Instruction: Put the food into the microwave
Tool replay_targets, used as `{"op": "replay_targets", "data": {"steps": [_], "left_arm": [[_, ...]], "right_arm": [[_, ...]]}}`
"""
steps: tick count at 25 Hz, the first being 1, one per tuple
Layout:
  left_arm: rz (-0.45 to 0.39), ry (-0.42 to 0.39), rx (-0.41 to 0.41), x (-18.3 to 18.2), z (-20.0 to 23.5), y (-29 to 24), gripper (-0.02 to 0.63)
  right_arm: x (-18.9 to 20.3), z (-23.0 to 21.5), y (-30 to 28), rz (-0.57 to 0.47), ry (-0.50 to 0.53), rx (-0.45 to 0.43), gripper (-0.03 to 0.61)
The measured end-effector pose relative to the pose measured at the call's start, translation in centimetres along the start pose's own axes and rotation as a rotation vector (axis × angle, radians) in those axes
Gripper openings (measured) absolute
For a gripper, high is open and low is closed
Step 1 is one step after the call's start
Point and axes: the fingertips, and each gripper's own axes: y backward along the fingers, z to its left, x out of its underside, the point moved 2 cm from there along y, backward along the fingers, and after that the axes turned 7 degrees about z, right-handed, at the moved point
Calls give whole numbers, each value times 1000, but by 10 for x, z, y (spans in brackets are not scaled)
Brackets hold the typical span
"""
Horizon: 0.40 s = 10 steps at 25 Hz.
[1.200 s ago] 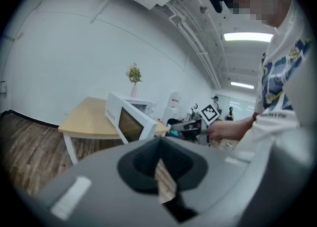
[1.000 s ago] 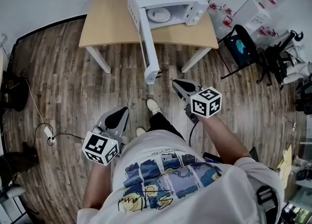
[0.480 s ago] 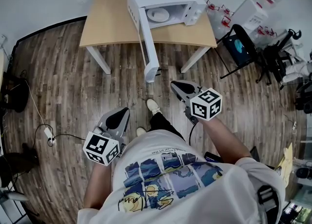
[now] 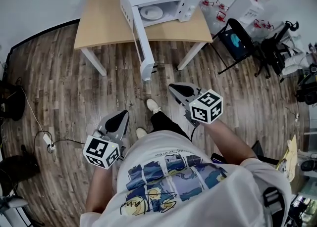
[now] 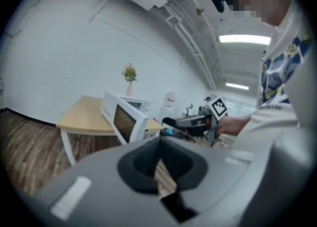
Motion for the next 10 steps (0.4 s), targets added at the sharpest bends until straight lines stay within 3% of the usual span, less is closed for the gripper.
{"op": "replay_targets", "data": {"steps": [10], "left_arm": [[20, 11, -1, 6, -16, -21, 9]], "right_arm": [[11, -2, 15, 8, 33, -34, 5]]}}
